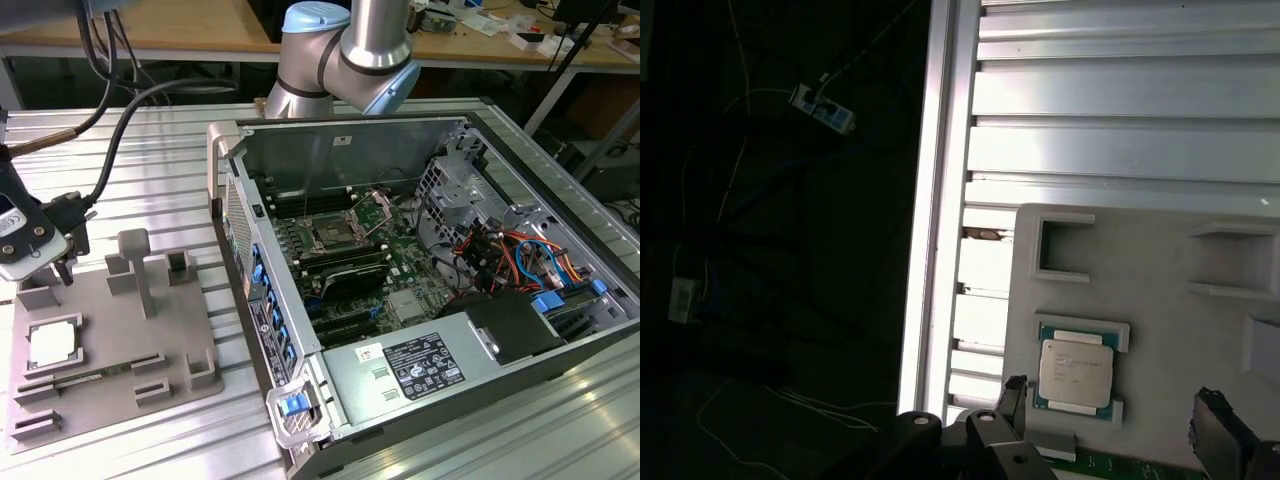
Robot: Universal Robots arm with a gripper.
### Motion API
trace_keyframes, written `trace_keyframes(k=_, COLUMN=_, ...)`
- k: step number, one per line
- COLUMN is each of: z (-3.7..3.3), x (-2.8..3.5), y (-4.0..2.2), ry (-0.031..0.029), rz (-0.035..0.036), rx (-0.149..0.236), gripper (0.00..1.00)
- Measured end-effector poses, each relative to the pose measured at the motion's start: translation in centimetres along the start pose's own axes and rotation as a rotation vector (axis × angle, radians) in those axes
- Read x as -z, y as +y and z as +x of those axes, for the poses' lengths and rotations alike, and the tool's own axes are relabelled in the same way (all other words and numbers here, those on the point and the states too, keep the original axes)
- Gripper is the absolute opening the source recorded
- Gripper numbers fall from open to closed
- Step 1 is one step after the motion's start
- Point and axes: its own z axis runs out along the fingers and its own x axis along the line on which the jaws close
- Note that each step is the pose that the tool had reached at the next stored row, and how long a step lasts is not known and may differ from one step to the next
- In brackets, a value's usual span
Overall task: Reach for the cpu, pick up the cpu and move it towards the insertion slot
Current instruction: 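Pick up the cpu and move it towards the insertion slot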
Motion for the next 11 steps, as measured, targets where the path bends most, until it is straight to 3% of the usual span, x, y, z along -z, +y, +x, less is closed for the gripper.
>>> trace_keyframes(k=5, z=0.01, x=-0.65, y=-0.03, ry=-0.001, rz=0.0008, rx=-0.036, gripper=0.73)
trace_keyframes(k=11, z=0.02, x=-0.76, y=-0.03, ry=-0.0012, rz=0.0004, rx=-0.037, gripper=0.73)
